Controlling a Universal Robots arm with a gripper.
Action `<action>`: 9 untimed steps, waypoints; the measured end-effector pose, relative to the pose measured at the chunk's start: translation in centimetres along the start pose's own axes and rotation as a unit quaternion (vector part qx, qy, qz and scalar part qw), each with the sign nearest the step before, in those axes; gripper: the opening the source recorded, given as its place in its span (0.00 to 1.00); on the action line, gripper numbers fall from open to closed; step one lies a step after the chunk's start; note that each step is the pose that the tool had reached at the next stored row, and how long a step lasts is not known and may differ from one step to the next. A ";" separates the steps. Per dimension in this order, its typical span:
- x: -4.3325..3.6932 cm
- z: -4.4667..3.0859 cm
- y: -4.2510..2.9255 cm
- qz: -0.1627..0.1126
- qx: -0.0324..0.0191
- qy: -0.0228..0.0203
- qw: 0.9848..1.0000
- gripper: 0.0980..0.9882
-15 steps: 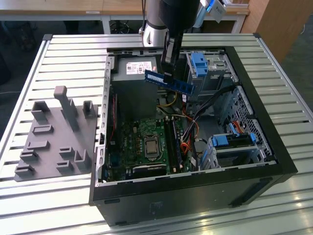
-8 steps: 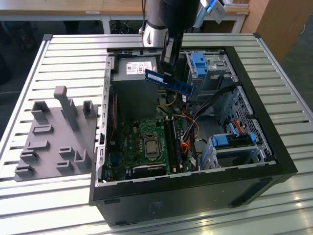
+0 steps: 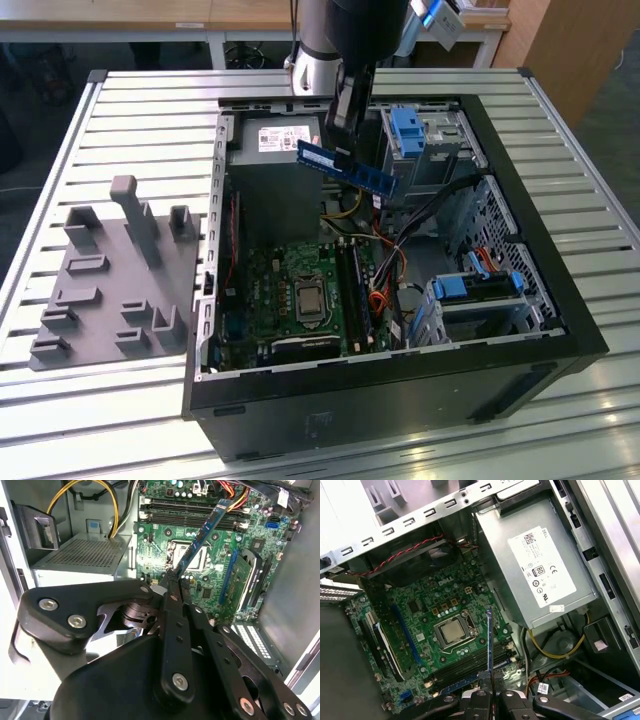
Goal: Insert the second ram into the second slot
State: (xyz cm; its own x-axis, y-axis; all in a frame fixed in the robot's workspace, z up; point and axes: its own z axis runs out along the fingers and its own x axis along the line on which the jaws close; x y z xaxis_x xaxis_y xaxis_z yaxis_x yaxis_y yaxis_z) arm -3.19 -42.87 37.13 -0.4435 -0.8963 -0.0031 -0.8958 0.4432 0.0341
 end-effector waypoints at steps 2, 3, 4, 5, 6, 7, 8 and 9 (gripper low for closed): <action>0.00 0.00 0.00 0.003 0.000 0.000 1.000 0.04; 0.00 0.00 0.00 0.005 0.000 0.000 1.000 0.04; 0.00 0.00 0.00 0.006 0.000 0.000 1.000 0.04; 0.00 0.00 0.00 0.008 0.000 0.000 1.000 0.04; 0.00 0.00 0.00 0.010 0.000 0.000 1.000 0.04; 0.01 0.00 0.00 0.012 0.000 0.000 1.000 0.04; 0.01 0.00 0.00 0.013 0.000 0.000 1.000 0.04; 0.00 0.00 0.00 0.015 0.000 0.000 1.000 0.04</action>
State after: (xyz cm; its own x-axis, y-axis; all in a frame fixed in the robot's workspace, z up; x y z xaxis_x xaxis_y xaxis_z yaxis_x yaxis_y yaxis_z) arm -3.19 -42.87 37.13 -0.4705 -0.8824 -0.0017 -0.8819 0.4702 0.0334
